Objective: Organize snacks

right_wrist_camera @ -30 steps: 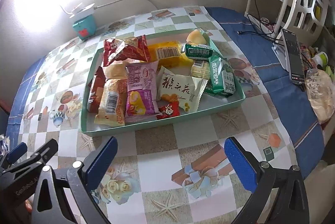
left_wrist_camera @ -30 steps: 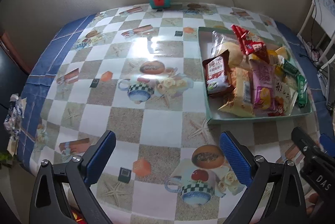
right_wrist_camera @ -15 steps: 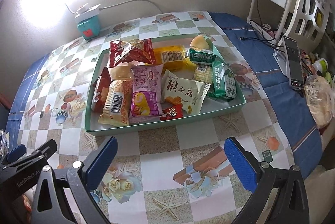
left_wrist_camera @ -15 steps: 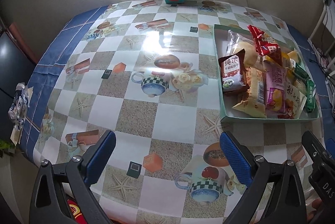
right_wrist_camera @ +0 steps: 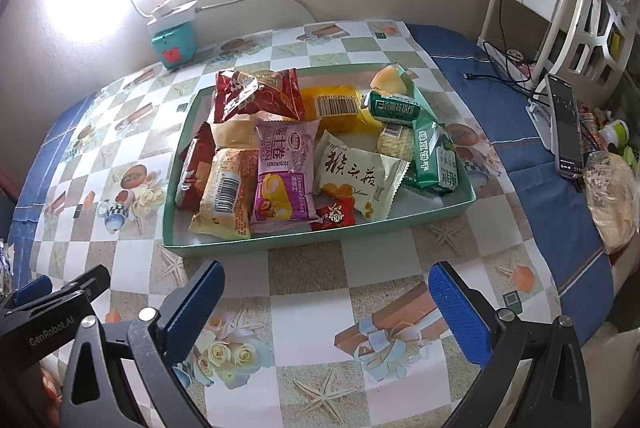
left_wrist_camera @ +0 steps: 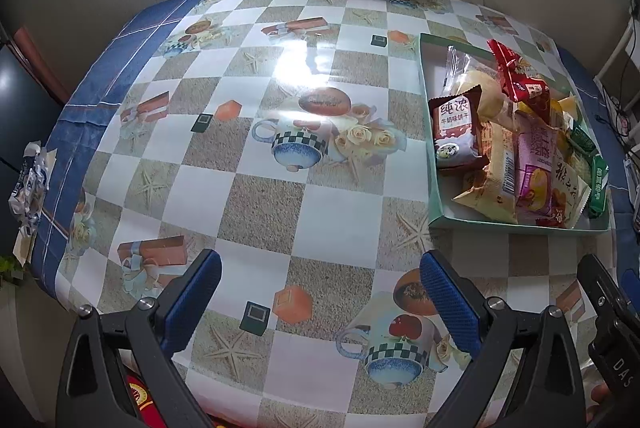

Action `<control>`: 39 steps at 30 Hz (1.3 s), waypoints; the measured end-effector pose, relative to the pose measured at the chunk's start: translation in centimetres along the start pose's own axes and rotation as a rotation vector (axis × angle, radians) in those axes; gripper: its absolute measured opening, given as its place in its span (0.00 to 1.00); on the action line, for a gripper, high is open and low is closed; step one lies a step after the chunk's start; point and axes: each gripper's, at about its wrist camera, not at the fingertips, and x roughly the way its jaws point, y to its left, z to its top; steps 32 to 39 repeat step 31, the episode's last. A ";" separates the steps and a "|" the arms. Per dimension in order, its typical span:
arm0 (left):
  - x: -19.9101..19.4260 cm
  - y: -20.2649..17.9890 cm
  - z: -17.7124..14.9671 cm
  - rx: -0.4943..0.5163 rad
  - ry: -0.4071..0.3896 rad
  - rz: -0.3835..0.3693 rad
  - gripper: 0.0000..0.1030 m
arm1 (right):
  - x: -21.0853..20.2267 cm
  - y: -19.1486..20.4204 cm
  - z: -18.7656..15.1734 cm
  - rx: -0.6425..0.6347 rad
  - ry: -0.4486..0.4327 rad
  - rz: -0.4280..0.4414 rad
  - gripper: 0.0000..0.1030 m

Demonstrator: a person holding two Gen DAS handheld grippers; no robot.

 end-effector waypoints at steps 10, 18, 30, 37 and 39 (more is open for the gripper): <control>0.4 -0.3 0.1 0.012 0.014 0.011 0.97 | 0.2 0.3 0.0 -0.012 0.003 -0.005 1.00; 0.6 0.1 0.2 -0.009 0.019 0.018 0.97 | 0.2 0.4 0.0 -0.018 0.004 -0.007 1.00; 0.1 0.5 0.1 -0.023 -0.002 0.022 0.97 | 0.3 0.3 0.2 -0.028 0.005 0.004 1.00; 0.1 0.5 0.2 -0.022 -0.002 0.015 0.97 | 0.2 0.3 0.2 -0.028 0.005 0.004 1.00; 0.1 0.5 0.2 -0.022 -0.002 0.015 0.97 | 0.2 0.3 0.2 -0.028 0.005 0.004 1.00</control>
